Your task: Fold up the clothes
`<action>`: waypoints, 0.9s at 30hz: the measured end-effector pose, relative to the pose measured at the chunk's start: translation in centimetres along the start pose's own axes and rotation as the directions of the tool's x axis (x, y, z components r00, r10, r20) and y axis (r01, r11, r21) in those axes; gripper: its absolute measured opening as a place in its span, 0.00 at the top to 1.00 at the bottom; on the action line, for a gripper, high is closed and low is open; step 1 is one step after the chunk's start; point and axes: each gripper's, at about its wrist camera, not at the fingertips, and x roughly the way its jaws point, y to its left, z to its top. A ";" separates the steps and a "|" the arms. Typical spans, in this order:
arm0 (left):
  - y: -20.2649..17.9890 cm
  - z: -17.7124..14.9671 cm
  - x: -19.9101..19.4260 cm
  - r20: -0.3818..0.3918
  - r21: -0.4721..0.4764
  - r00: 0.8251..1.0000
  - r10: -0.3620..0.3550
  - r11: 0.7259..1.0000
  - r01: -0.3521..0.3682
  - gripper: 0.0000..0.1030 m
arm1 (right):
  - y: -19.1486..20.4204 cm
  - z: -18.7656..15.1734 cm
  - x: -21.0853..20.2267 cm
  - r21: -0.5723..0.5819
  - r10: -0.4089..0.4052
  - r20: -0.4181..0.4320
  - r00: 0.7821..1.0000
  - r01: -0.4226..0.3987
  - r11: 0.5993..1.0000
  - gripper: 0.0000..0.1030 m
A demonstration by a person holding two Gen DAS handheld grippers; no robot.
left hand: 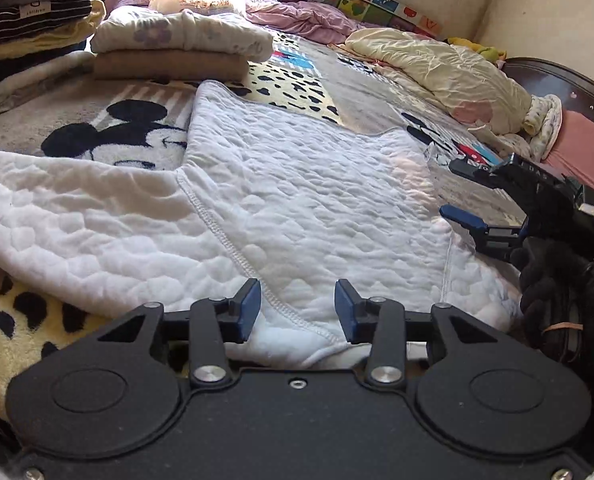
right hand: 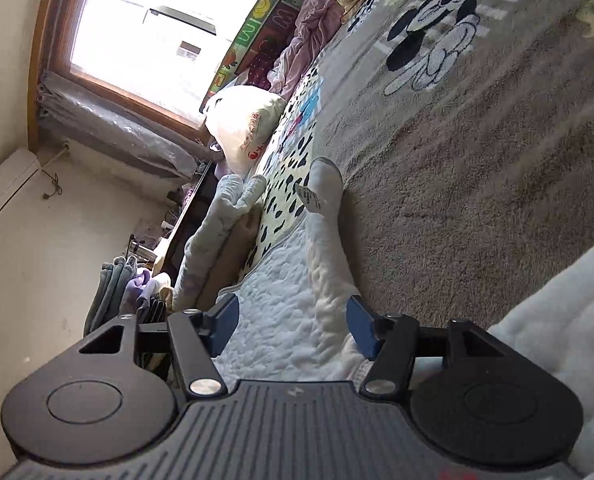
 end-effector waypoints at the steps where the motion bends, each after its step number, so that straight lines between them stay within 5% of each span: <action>1: 0.3 1.0 0.0 0.017 -0.015 1.000 -0.016 1.000 0.017 0.61 | 0.2 0.3 0.1 0.001 0.022 0.007 1.000 -0.022 1.000 0.20; 5: 0.3 5.6 2.2 0.056 0.023 0.997 -0.055 0.998 0.054 0.61 | 0.8 2.1 2.4 0.006 0.128 0.001 0.992 -0.128 0.992 0.16; 9: 1.1 9.9 7.2 0.060 0.066 0.997 -0.054 0.997 0.050 0.61 | -0.2 4.0 5.6 0.031 0.061 0.004 0.998 -0.061 0.998 0.18; 12: 4.4 12.1 12.1 -0.001 -0.011 1.000 0.008 1.000 -0.008 0.61 | -2.0 4.8 6.3 0.040 -0.013 0.000 1.000 0.013 0.999 0.37; 14: 7.6 12.6 15.1 -0.087 -0.122 0.996 0.005 0.992 -0.015 0.61 | -1.9 5.0 6.6 0.011 -0.020 -0.015 1.000 0.020 1.000 0.36; 18: 10.4 13.0 14.2 -0.053 -0.256 0.995 -0.079 0.965 0.062 0.62 | -1.5 4.9 6.6 -0.052 -0.030 -0.035 0.999 0.029 0.998 0.35; 20: 9.5 12.5 11.7 -0.011 -0.200 0.999 -0.043 0.979 0.040 0.60 | -0.5 4.9 5.6 -0.109 -0.037 0.000 0.999 0.037 0.993 0.28; 24: 6.4 9.7 4.4 0.048 0.072 0.998 -0.040 0.997 0.036 0.52 | 3.1 4.0 1.7 -0.341 -0.011 0.021 1.000 0.017 0.940 0.27; 27: 4.6 6.5 0.1 0.051 0.320 0.999 -0.016 0.947 -0.002 0.47 | 6.7 1.5 -2.7 -0.564 -0.009 0.016 1.000 0.016 0.826 0.27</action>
